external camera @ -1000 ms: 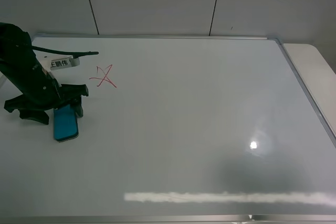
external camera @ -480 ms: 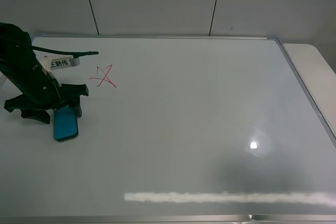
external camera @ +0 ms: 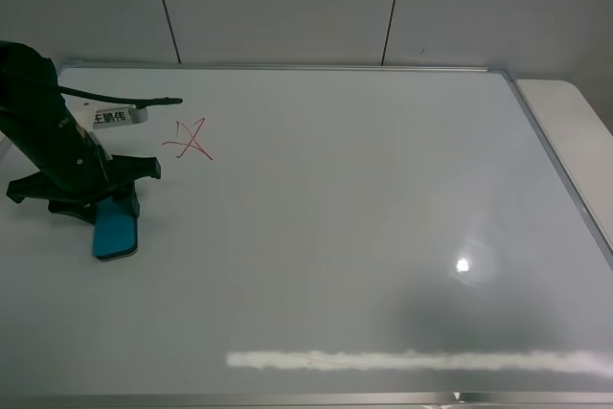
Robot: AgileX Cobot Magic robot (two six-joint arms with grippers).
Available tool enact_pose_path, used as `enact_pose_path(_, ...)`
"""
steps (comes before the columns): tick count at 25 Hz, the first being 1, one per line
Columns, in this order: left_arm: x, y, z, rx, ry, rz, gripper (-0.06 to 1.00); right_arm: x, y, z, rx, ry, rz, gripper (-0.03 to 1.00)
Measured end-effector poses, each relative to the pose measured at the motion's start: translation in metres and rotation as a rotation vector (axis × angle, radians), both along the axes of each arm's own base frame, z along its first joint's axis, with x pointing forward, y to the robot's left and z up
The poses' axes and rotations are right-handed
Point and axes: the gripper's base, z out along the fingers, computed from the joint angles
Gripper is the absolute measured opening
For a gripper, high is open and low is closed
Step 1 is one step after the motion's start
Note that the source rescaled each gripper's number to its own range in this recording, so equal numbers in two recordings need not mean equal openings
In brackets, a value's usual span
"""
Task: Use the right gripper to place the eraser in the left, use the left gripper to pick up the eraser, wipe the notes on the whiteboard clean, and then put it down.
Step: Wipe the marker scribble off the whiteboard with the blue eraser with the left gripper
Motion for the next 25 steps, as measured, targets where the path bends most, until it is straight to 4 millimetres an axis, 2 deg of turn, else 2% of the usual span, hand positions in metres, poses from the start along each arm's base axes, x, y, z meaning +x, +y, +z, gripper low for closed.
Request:
enact_pose_path(5, 0.001, 0.0, 0.002, 0.005, 0.01, -0.016, 0.01, 0.0, 0.0, 0.0, 0.0, 0.0, 0.0, 1.0)
enact_pose_path(8, 0.008, -0.002, 0.011, 0.009, 0.027, -0.045, 0.01, 0.0, 0.0, 0.0, 0.0, 0.0, 0.0, 1.0)
enact_pose_path(17, 0.052, -0.011, 0.066, 0.022, -0.048, -0.164, 0.01, 0.0, 0.0, 0.0, 0.0, 0.0, 0.0, 1.0)
enact_pose_path(20, 0.067, -0.014, 0.073, 0.033, -0.035, -0.209, 0.01, 0.0, 0.0, 0.0, 0.0, 0.0, 0.0, 1.0)
enact_pose_path(25, 0.1, -0.019, 0.071, 0.067, 0.008, -0.294, 0.01, 0.0, 0.0, 0.0, 0.0, 0.0, 0.0, 1.0)
